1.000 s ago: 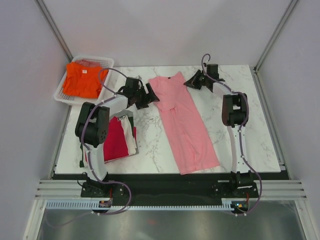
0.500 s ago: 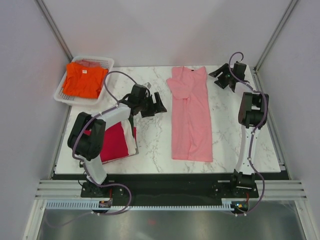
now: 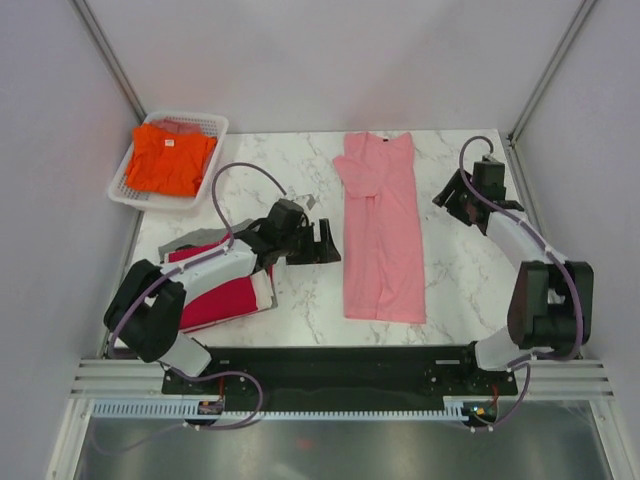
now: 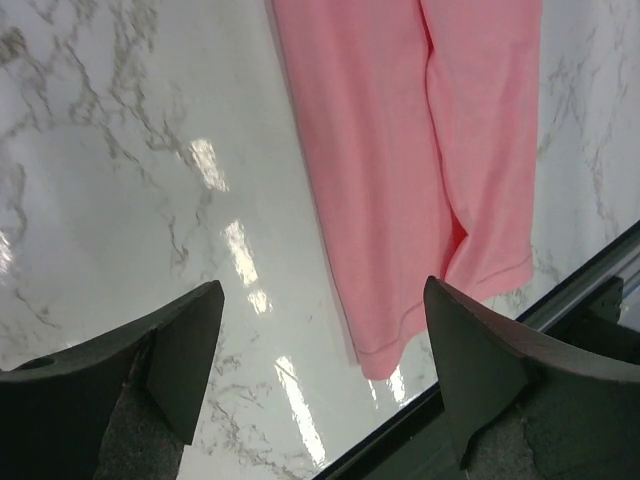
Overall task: Fold and stack the t-shirts
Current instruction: Fold the tshirt
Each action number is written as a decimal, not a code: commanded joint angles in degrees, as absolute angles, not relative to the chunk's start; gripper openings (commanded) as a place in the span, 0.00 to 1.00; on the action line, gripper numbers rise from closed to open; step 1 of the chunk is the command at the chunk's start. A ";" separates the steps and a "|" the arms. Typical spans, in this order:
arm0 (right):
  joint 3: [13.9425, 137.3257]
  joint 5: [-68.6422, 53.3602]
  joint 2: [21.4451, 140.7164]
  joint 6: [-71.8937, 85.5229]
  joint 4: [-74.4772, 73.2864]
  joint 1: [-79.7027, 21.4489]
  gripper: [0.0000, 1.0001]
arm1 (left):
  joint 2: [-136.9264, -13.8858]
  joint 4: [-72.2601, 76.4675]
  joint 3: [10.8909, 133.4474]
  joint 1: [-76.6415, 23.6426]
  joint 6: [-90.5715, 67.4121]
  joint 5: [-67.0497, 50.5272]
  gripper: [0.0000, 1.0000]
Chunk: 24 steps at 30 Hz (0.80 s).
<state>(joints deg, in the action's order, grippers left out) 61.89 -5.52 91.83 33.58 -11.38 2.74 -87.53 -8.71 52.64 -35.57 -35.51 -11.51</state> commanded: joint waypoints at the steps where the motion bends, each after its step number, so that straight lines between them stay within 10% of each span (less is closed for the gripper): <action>1: 50.39 6.49 79.40 30.85 -19.42 -4.03 0.67 | -82.71 -9.14 49.05 -38.49 -35.77 -8.70 0.89; 24: 26.19 5.36 48.34 43.95 -36.47 -21.09 0.63 | -72.95 -10.90 39.46 -52.82 -44.82 -2.73 0.89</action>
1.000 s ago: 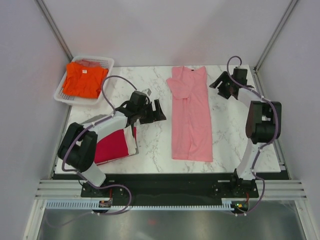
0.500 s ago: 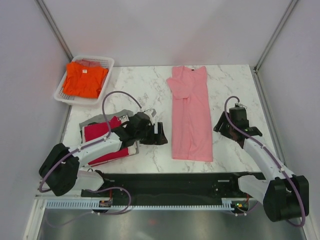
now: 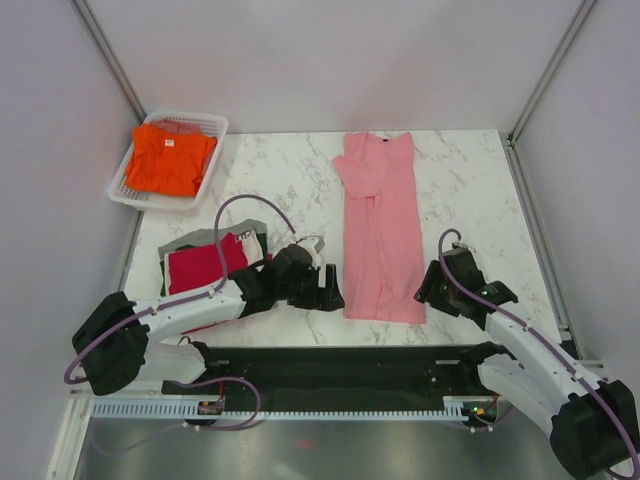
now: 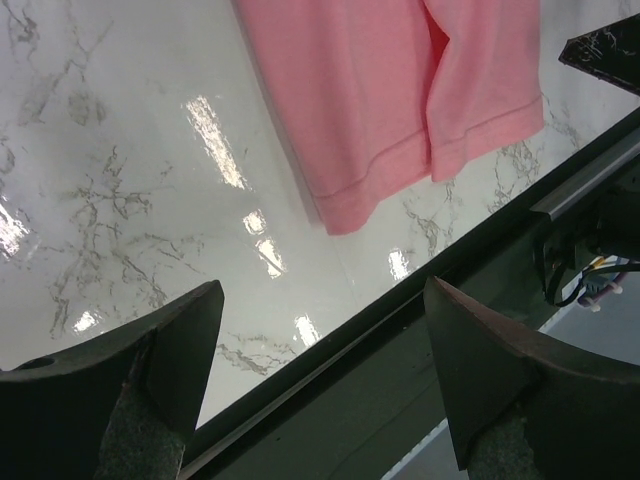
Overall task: Fold and stack the t-shirts
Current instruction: Fold the tshirt
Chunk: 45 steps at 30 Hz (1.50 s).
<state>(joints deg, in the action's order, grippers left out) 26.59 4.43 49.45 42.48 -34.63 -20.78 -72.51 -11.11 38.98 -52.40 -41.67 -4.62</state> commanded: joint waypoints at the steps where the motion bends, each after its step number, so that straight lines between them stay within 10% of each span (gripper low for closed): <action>1: 26.02 5.10 48.43 43.86 -36.56 -21.09 0.63 | -73.12 -10.72 39.38 -53.00 -45.00 -2.72 0.89; 9: 22.94 -1.30 46.23 42.80 -37.35 -21.62 0.44 | -76.02 -9.93 39.90 -55.37 -47.02 -3.08 0.82; 20: 23.82 1.67 54.67 43.94 -36.12 -25.05 0.44 | -79.19 -8.61 40.95 -56.25 -47.64 -2.55 0.77; 26: 24.78 2.29 54.06 43.95 -37.00 -25.31 0.10 | -81.03 -7.73 41.57 -56.25 -47.64 -3.51 0.73; 45: 25.66 1.67 51.86 43.15 -37.53 -25.66 0.10 | -94.47 -5.02 48.78 -56.25 -47.55 -6.76 0.49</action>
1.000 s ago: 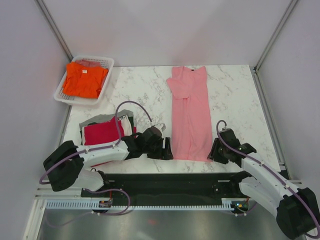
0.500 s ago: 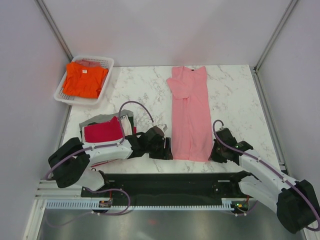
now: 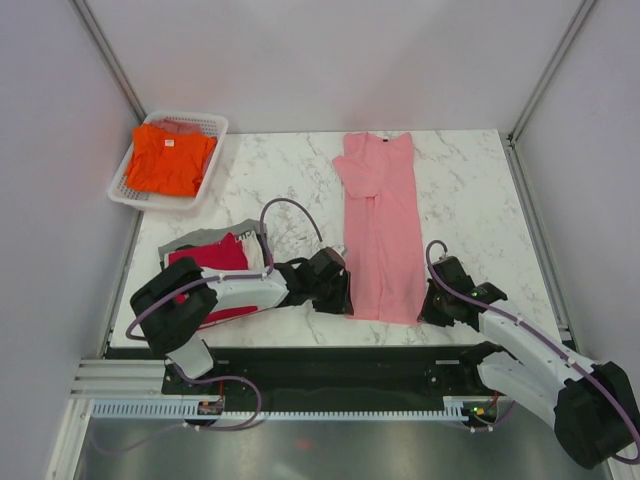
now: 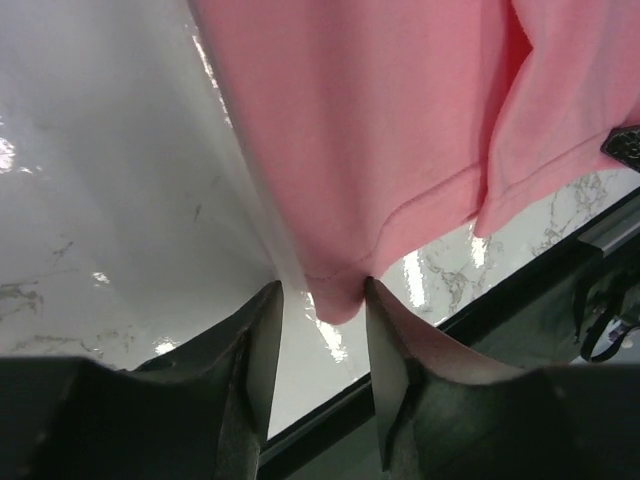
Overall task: Fold and stack the t-shirts
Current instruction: Fold the tshirt
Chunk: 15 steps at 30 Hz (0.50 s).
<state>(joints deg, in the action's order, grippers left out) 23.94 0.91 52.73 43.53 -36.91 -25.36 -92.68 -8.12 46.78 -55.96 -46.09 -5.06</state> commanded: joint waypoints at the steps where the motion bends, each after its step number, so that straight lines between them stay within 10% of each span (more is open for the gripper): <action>1: 25.66 1.67 51.94 43.15 -37.53 -25.66 0.10 | -94.83 -4.75 48.78 -56.34 -47.64 -7.20 0.46; 6: 25.84 1.50 51.51 43.07 -37.53 -25.75 0.10 | -94.92 -2.73 46.76 -56.86 -48.69 -7.38 0.05; 15: 29.26 2.02 47.73 44.21 -38.76 -25.75 0.09 | -88.51 -4.13 45.43 -57.04 -48.25 -5.89 0.02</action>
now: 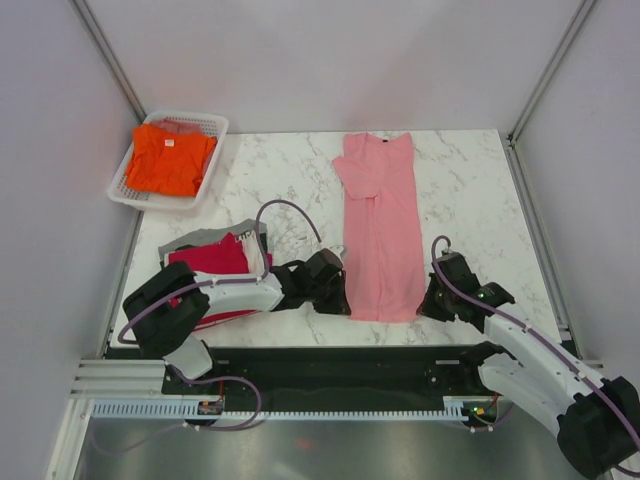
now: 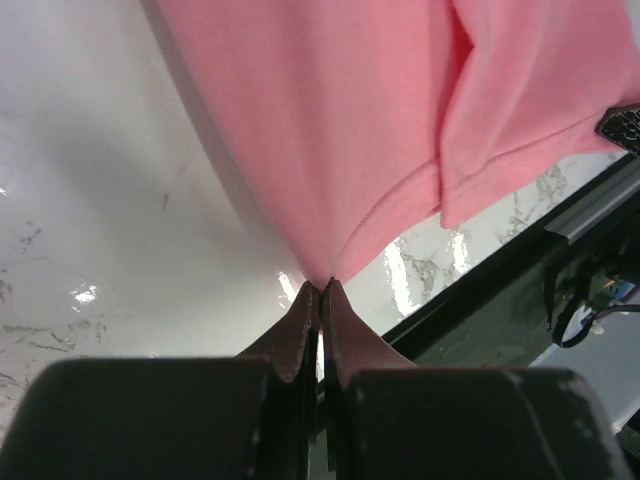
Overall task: Fold and stack the t-shirts
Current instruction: Fold the tshirt
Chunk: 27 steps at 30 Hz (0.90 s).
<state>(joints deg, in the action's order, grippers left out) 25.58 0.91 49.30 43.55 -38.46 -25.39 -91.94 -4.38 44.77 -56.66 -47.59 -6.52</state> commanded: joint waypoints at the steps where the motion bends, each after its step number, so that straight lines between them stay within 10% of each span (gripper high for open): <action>1: 30.49 2.37 47.64 44.21 -39.02 -25.75 0.09 | -88.42 -4.48 45.61 -57.13 -48.08 -5.71 0.02; 27: 57.37 19.08 72.58 39.12 -34.99 -21.46 0.05 | -97.02 -10.72 67.21 -43.25 -44.56 -10.28 0.02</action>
<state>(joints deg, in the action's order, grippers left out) 51.07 14.63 67.96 41.41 -39.31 -23.83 -94.24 -9.76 61.78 -45.76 -46.78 -8.21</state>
